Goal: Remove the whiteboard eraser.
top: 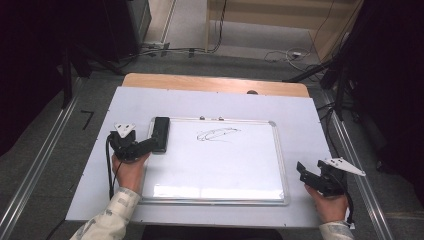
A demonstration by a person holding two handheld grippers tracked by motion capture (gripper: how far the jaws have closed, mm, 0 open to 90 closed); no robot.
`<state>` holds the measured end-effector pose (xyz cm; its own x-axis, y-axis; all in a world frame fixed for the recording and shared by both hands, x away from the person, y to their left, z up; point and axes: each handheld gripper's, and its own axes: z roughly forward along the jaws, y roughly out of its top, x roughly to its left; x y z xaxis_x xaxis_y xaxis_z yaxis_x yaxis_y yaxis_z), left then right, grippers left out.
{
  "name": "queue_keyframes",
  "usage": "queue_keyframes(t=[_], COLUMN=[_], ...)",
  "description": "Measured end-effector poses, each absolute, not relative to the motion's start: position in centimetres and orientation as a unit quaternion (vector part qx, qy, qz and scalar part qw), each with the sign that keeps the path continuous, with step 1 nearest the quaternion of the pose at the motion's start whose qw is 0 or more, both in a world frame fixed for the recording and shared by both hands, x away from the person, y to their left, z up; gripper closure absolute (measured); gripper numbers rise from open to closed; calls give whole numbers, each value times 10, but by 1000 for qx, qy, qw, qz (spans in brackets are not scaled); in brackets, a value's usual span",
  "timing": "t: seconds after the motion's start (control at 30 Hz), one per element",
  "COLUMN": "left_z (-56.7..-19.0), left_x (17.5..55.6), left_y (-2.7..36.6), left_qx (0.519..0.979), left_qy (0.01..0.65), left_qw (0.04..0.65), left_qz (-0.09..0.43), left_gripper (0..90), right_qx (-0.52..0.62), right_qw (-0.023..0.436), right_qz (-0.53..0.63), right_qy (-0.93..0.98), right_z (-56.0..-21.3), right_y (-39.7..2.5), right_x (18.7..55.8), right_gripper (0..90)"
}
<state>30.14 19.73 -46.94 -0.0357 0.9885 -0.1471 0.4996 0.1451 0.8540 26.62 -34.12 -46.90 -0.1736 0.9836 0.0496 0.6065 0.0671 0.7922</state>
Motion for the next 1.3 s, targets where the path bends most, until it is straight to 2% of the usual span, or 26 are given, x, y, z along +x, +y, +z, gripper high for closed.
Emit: queue_keyframes(t=[0.83,0.9,1.1,1.13,1.2,1.23,1.3], left_z=[-478,-479,-481,-481,-483,-484,-486], left_x=[349,352,364,366,368,369,371], left_y=[170,167,158,157,155,154,154], left_qx=[605,611,631,633,635,636,637], left_qy=[652,648,639,638,640,640,642], left_qw=[350,349,328,327,319,318,313], left_qz=[293,292,293,292,293,291,290], left_gripper=[83,130,185,229,239,284,312], right_qx=[584,585,584,585,585,586,586], right_qw=[259,257,255,254,254,253,253], right_qz=[349,348,348,349,349,348,348], right_qy=[686,686,687,687,687,686,686], right_z=[-472,-472,-473,-473,-473,-473,-473], right_y=[-340,-340,-340,-340,-340,-340,-340], right_x=[267,267,268,267,267,267,267], right_gripper=[216,216,216,216,216,216,216])
